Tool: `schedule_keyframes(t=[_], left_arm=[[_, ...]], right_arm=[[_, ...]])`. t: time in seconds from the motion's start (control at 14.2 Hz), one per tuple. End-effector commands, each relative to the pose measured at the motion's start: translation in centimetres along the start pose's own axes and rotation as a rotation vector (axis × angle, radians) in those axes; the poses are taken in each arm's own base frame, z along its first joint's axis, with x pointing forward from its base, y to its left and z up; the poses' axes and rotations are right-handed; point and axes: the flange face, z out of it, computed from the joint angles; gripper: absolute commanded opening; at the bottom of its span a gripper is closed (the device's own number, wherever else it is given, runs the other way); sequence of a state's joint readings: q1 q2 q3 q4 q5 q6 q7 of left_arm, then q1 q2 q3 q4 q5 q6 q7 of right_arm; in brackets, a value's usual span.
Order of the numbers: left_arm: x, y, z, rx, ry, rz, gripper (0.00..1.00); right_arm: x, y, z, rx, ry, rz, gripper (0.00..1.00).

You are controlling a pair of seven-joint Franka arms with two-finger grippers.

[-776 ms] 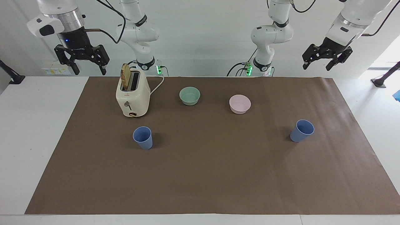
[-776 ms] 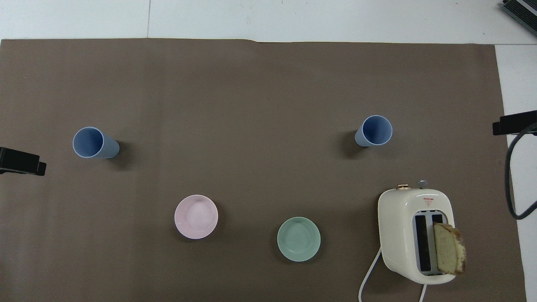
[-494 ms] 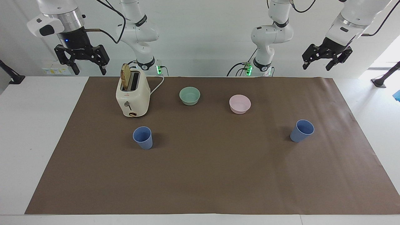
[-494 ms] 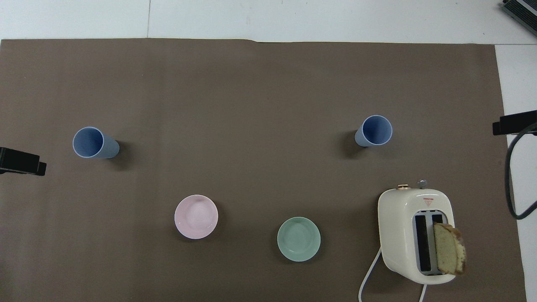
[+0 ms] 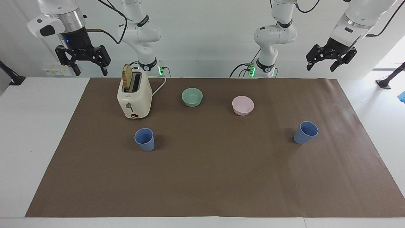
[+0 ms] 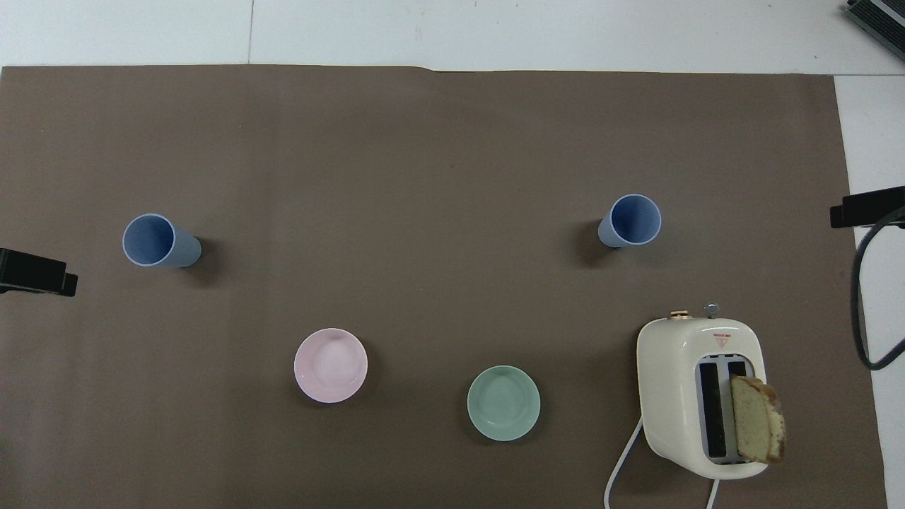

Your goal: Stack blue cups with both arms

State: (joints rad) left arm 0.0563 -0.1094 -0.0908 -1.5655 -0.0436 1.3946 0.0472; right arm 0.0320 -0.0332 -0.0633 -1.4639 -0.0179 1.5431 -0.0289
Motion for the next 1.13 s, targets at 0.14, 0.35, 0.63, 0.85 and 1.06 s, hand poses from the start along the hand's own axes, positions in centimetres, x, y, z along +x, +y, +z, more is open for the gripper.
schedule_keyframes(t=[0.14, 0.35, 0.63, 0.85, 1.06], left_arm=[[-0.9, -0.1, -0.1, -0.005, -0.001, -0.003, 1.00], [-0.7, -0.3, 0.0, -0.005, 0.007, -0.004, 1.00], [-0.2, -0.5, 0.6, -0.002, 0.028, -0.007, 1.00], [1.6, -2.7, 0.7, 0.002, 0.120, -0.019, 1.00], [4.5, -7.1, 4.9, 0.000, 0.128, -0.050, 1.00]], right_arm=[[-0.4, 0.2, -0.1, 0.008, 0.007, -0.021, 1.00], [-0.4, 0.2, -0.2, 0.008, 0.009, -0.021, 1.00], [-0.4, 0.3, -0.2, 0.008, 0.009, -0.020, 1.00], [-0.4, 0.3, -0.1, 0.008, 0.007, -0.020, 1.00], [-0.4, 0.2, -0.1, 0.007, 0.007, -0.021, 1.00]])
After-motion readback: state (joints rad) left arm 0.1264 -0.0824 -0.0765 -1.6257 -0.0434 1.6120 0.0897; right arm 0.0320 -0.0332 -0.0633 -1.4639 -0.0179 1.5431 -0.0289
